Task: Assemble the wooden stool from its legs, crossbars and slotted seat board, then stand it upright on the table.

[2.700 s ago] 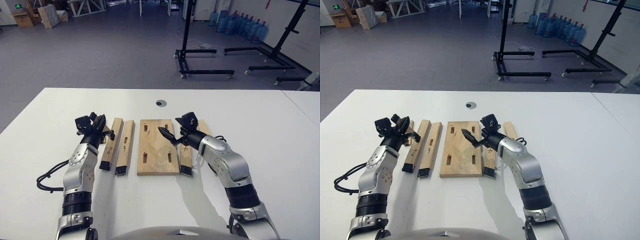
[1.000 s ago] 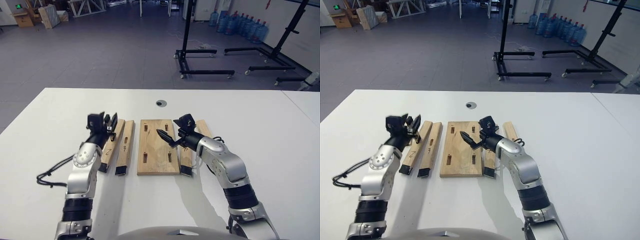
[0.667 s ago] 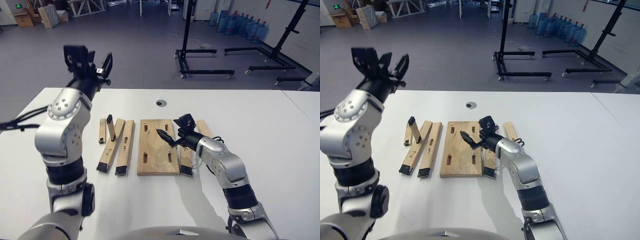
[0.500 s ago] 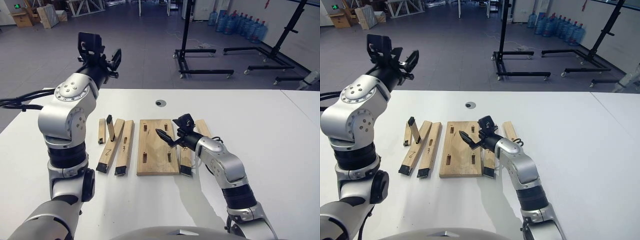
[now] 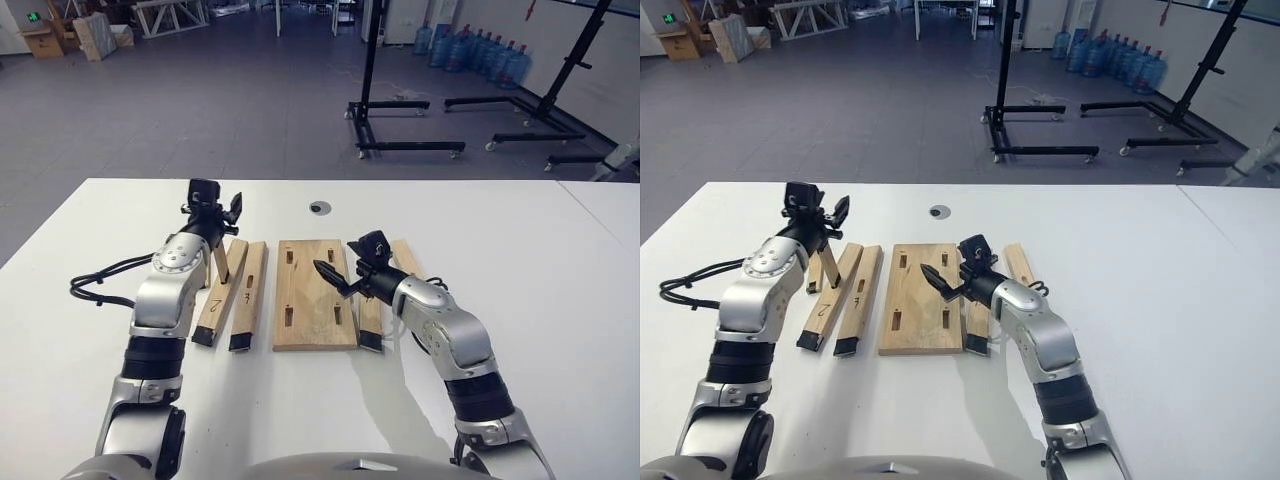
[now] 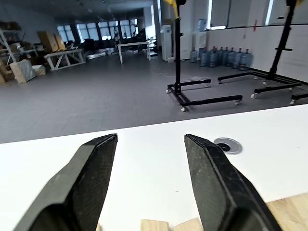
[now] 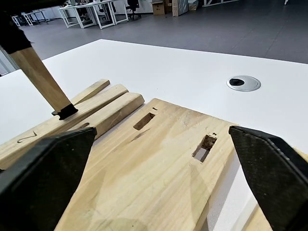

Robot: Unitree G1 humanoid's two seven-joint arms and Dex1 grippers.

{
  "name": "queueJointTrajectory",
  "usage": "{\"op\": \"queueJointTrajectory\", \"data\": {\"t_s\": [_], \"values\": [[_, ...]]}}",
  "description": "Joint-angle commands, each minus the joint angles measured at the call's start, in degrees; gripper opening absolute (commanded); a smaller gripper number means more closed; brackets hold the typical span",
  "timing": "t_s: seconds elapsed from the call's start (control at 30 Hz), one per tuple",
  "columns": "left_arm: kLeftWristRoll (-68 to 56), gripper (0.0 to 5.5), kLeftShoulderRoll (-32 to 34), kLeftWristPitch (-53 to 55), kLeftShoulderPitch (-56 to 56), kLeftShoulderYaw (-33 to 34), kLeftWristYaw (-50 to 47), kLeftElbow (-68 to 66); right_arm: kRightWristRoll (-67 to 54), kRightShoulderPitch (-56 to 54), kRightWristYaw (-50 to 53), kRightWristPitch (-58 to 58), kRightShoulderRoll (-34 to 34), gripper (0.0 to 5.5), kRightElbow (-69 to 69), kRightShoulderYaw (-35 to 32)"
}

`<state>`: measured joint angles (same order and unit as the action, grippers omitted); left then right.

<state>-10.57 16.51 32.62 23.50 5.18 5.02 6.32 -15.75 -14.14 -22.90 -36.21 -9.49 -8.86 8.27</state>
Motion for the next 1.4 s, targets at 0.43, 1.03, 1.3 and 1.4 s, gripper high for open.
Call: {"op": "queueJointTrajectory", "data": {"t_s": [0.43, 1.03, 1.3, 1.4], "values": [[-17.70, 2.53, 6.30, 52.69, 3.79, 25.89, -6.35, 35.93, 0.42, 1.83, 1.61, 1.27, -2.48, 5.06, -1.89, -4.84], [-16.48, 5.03, 3.53, 55.99, -18.65, 9.38, -2.17, 33.66, 0.61, 2.42, 2.58, 2.20, -0.67, 5.06, -0.94, -3.03], [-11.31, 5.21, 6.23, 46.76, -22.16, 5.77, -0.05, 26.55, 0.57, 2.35, 2.48, 2.13, -0.55, 5.06, -0.93, -2.43], [-10.09, 5.21, 7.25, 43.30, -22.49, 3.70, 1.33, 23.91, 0.52, 2.27, 2.56, 2.13, -0.50, 5.06, -1.00, -2.22]]}}
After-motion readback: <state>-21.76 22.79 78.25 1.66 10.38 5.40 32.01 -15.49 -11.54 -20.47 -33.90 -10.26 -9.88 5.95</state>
